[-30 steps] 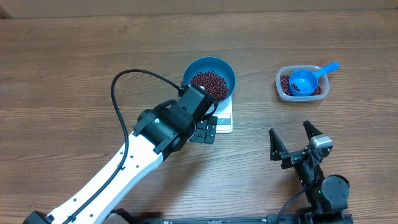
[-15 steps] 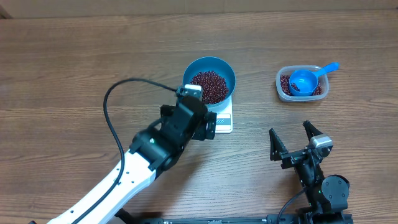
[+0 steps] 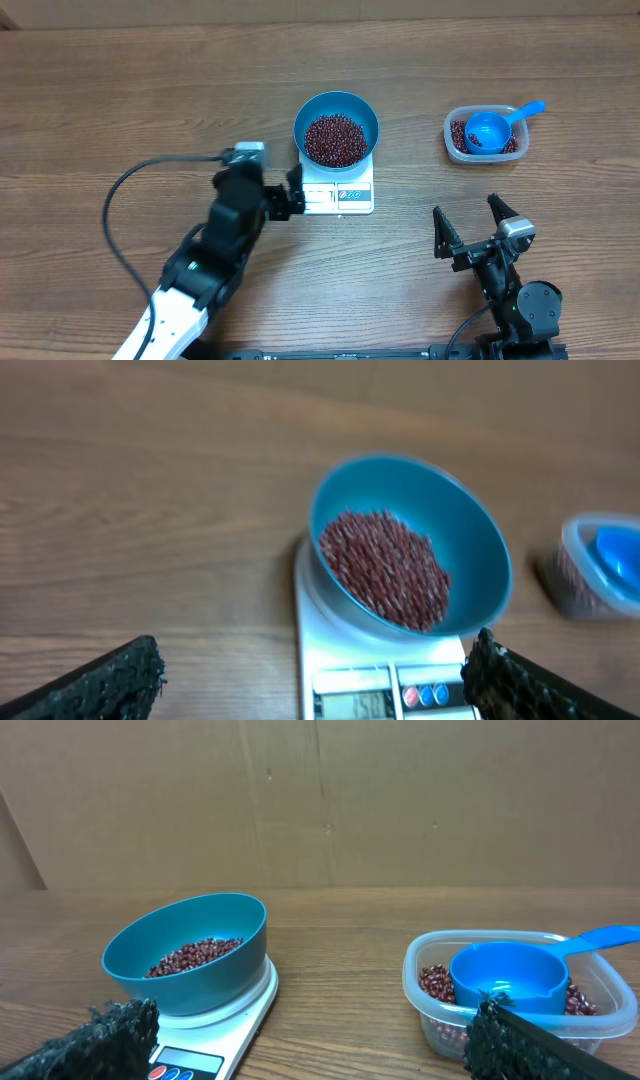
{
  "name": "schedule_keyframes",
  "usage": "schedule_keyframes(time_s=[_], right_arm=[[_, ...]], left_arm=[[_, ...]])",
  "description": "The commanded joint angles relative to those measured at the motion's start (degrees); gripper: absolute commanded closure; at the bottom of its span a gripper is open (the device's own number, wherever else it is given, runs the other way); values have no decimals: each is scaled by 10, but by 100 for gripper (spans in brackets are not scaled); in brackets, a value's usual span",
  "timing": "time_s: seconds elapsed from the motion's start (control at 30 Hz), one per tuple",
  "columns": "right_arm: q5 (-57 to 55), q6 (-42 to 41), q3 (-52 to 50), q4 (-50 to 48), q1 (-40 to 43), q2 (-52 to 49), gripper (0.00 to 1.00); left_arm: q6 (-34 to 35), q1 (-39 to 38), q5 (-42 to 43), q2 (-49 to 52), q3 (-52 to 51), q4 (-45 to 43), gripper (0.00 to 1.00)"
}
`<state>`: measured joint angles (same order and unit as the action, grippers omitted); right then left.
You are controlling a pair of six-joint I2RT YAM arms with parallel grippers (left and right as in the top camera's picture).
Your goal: Scoop item into bowl and weigh 150g on scale
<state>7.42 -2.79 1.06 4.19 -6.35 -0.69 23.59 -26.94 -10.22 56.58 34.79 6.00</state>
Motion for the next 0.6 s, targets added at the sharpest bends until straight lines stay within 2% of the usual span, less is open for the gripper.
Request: schedule_keyframes(time_s=[0.0, 0.23, 0.57], right_arm=[[-5, 2, -6, -1, 3, 5, 0], [-5, 2, -6, -1, 3, 5, 0], [-5, 2, -6, -2, 3, 5, 0]], left_arm=[[-9, 37, 18, -57, -51, -32, 1], [-9, 82, 28, -160, -165, -99, 0], [-9, 109, 25, -307, -338, -253, 0]])
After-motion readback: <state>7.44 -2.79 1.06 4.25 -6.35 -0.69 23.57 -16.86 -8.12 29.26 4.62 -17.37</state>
